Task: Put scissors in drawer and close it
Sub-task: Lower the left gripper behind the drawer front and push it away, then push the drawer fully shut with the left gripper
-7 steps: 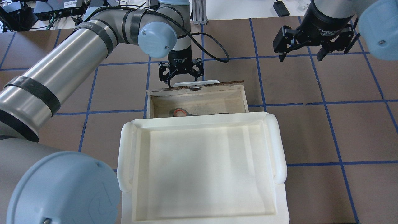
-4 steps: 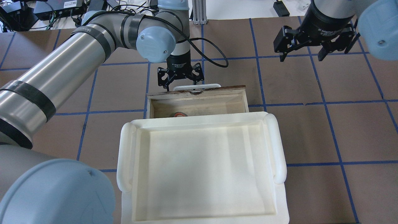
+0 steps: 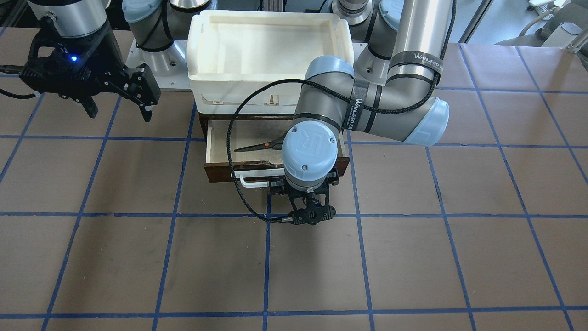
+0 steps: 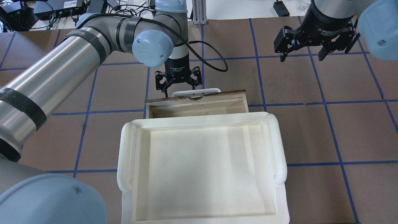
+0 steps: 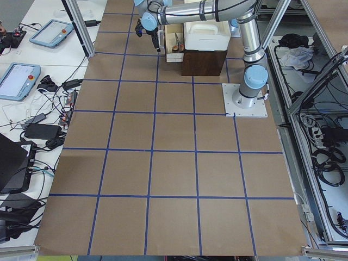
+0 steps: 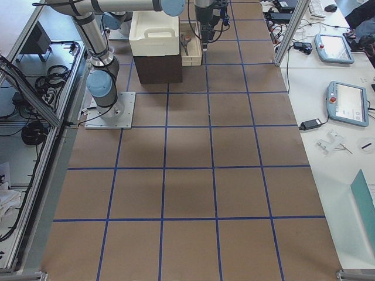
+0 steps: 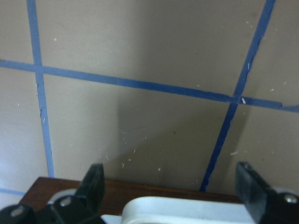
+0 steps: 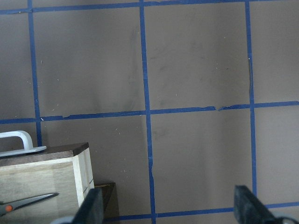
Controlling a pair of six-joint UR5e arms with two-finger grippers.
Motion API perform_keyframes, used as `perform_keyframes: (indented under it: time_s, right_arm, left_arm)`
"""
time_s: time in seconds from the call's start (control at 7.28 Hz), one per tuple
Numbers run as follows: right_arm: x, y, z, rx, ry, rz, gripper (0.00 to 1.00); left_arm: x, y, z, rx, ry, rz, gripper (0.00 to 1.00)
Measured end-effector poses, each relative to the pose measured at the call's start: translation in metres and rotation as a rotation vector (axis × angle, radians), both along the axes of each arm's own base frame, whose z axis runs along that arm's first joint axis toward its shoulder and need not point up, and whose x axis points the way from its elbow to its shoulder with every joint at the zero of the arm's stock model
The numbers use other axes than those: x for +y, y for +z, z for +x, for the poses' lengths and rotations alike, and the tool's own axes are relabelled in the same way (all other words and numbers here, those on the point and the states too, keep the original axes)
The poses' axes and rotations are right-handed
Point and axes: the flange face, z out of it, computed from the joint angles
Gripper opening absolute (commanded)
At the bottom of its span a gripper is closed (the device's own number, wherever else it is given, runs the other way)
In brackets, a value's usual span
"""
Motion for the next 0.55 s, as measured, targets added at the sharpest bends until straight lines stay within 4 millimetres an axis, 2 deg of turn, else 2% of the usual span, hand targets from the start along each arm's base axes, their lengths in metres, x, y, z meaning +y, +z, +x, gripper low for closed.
perform_keyframes:
  time_s: [0.55]
  right_arm:
    - [0.0,0.0,0.0,-0.001,-0.005,0.001,1.0]
  left_arm:
    - [0.022,0.004,0.003,-0.002,-0.003,0.015,1.0]
